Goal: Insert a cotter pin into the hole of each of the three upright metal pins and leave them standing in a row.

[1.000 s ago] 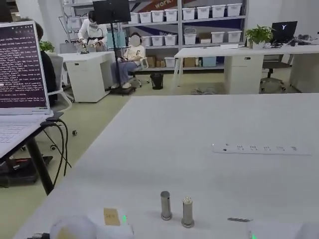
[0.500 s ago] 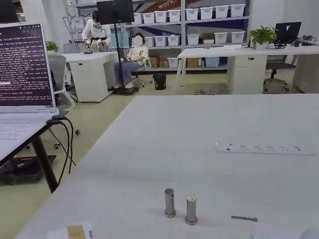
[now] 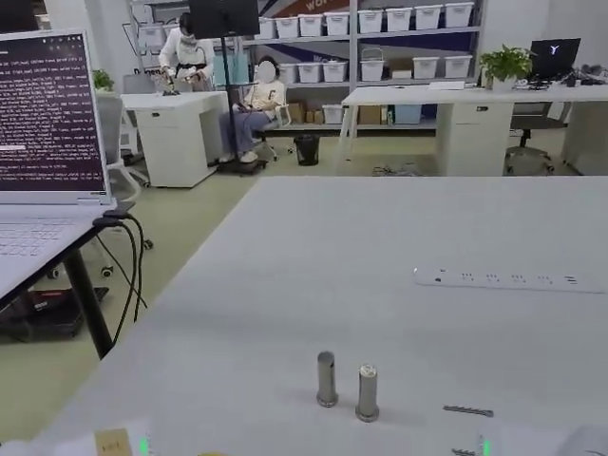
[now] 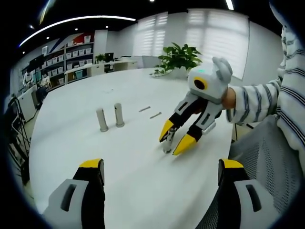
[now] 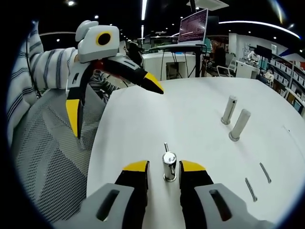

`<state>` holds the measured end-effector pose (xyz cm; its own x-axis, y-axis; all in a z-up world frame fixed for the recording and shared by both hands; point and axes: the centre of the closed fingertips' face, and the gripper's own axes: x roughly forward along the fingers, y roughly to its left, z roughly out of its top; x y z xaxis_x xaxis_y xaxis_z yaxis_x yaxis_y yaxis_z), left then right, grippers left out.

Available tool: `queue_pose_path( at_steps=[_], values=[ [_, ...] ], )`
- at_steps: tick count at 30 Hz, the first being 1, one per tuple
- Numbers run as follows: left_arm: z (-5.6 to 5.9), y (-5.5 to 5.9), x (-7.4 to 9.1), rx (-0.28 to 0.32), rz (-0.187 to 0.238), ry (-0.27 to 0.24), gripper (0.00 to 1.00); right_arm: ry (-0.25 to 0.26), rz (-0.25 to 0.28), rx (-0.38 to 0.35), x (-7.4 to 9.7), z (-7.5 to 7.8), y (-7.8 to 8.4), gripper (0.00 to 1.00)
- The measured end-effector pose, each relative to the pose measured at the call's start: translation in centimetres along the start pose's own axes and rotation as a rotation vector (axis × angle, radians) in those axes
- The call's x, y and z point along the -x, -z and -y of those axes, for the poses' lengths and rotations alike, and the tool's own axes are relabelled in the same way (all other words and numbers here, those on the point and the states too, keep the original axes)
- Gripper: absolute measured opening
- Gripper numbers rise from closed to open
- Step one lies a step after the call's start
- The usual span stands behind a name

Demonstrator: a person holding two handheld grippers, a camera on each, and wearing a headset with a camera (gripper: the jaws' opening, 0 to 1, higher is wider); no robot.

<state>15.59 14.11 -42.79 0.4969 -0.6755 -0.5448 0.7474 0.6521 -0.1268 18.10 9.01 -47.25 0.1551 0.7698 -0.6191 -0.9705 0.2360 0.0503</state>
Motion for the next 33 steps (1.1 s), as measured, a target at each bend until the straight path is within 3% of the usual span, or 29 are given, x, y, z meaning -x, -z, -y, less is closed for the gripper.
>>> queue_pose_path(
  at_steps=[15,26,33],
  values=[
    [0.1,1.4,0.4,0.037,-0.008,-0.008,0.97,0.026,0.002,-0.003,-0.5,0.3,0.4,0.10],
    [0.2,3.1,0.8,0.059,-0.044,-0.016,0.97,0.026,-0.009,0.019,-0.6,0.5,0.4,0.05],
    [0.2,3.2,0.8,0.070,-0.038,-0.015,0.97,0.013,-0.030,0.046,-0.8,0.5,0.2,0.04]
  ],
)
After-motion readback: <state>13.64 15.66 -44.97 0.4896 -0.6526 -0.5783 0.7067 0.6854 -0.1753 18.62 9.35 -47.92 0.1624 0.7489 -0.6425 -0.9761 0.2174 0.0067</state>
